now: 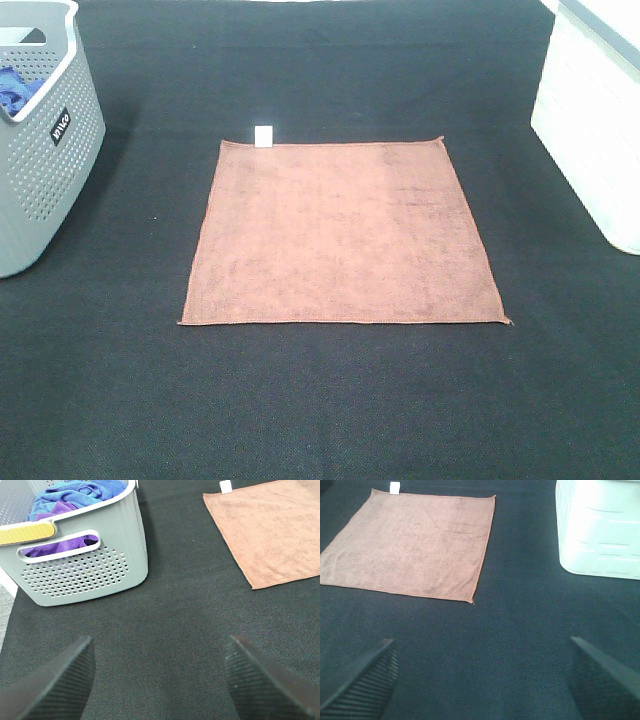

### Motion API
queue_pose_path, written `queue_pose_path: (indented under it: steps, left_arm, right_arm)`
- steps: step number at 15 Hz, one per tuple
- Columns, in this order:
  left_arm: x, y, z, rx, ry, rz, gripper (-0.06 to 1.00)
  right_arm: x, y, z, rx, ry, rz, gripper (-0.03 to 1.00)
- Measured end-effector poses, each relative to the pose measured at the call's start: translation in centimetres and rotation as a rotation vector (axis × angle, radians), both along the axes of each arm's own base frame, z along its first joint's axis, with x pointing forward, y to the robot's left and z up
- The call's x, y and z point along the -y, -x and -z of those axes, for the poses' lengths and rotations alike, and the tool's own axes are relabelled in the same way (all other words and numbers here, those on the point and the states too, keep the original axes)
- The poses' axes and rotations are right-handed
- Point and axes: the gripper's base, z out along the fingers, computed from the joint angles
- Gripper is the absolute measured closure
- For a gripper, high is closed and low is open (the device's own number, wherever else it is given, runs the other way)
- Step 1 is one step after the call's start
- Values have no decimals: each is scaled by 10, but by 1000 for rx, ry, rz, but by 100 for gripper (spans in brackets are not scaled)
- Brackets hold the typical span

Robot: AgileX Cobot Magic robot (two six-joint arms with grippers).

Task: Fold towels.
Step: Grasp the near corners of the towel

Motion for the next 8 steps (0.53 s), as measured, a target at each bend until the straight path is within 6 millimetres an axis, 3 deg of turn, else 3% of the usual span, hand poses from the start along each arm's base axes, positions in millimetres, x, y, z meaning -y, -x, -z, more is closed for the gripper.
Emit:
queue_pose_path:
  steps: [8]
  left_arm:
    - [0,0,0,0,0,0,25]
  right_arm:
    - [0,0,0,0,0,0,12]
